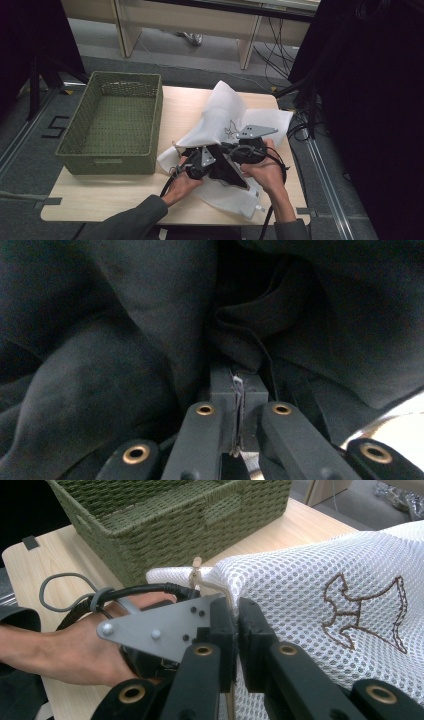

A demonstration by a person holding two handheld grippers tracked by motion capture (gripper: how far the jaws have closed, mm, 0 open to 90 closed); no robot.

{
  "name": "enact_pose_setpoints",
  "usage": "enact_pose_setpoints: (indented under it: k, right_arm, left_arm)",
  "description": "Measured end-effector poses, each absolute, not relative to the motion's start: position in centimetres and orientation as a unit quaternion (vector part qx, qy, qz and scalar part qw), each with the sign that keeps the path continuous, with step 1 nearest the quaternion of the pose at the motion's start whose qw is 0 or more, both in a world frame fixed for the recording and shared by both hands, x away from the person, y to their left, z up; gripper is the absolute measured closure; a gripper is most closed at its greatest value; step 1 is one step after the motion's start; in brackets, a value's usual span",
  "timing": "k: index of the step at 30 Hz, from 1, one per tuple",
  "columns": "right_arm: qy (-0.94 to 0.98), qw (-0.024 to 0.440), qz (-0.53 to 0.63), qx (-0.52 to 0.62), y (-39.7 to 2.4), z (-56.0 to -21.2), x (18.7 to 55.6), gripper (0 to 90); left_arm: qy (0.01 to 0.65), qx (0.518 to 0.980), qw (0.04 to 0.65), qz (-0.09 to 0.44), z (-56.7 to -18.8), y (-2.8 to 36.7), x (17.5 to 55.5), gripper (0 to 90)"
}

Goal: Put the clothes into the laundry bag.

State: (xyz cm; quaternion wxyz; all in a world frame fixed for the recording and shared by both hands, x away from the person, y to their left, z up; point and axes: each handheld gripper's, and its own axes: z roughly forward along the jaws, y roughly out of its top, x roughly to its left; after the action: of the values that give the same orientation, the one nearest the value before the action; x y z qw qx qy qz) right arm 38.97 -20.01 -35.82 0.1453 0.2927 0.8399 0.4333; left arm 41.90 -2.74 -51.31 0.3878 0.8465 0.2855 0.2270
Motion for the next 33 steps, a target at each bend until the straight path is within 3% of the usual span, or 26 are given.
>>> enact_pose_setpoints:
  k: [1, 3, 5, 11, 14, 20, 29, 33]
  right_arm:
    - [0.839, 0.152, 0.433, 0.292, -20.1, -35.8, 39.0, 87.1]
    - [0.839, 0.142, 0.433, 0.296, -20.2, -35.8, 39.0, 87.1]
    - [0.839, 0.148, 0.432, 0.297, -20.2, -35.8, 39.0, 87.1]
    - [0.84, 0.143, 0.43, 0.299, -20.1, -35.9, 38.9, 87.1]
    - [0.841, 0.143, 0.429, 0.298, -20.1, -35.9, 39.0, 87.1]
    - [0.84, 0.142, 0.427, 0.303, -19.9, -36.0, 38.9, 87.1]
    - [0.843, 0.142, 0.428, 0.295, -20.0, -36.0, 39.0, 87.1]
    - [0.841, 0.143, 0.426, 0.302, -19.9, -36.0, 38.9, 87.1]
  left_arm:
    - [0.235, 0.862, 0.37, 0.254, -50.8, -2.2, 42.4, 87.4]
    - [0.249, 0.859, 0.377, 0.241, -50.7, -2.0, 41.7, 84.0]
    - [0.252, 0.861, 0.399, 0.191, -50.7, -1.9, 41.4, 78.9]
    - [0.26, 0.865, 0.398, 0.162, -49.5, -0.3, 39.3, 55.2]
    - [0.252, 0.868, 0.397, 0.158, -49.1, 0.3, 38.4, 49.7]
    - [0.236, 0.876, 0.398, 0.139, -50.1, -0.8, 38.3, 55.6]
    - [0.251, 0.869, 0.398, 0.154, -51.6, -3.6, 40.2, 79.7]
    - [0.263, 0.86, 0.392, 0.192, -51.6, -4.0, 41.4, 82.3]
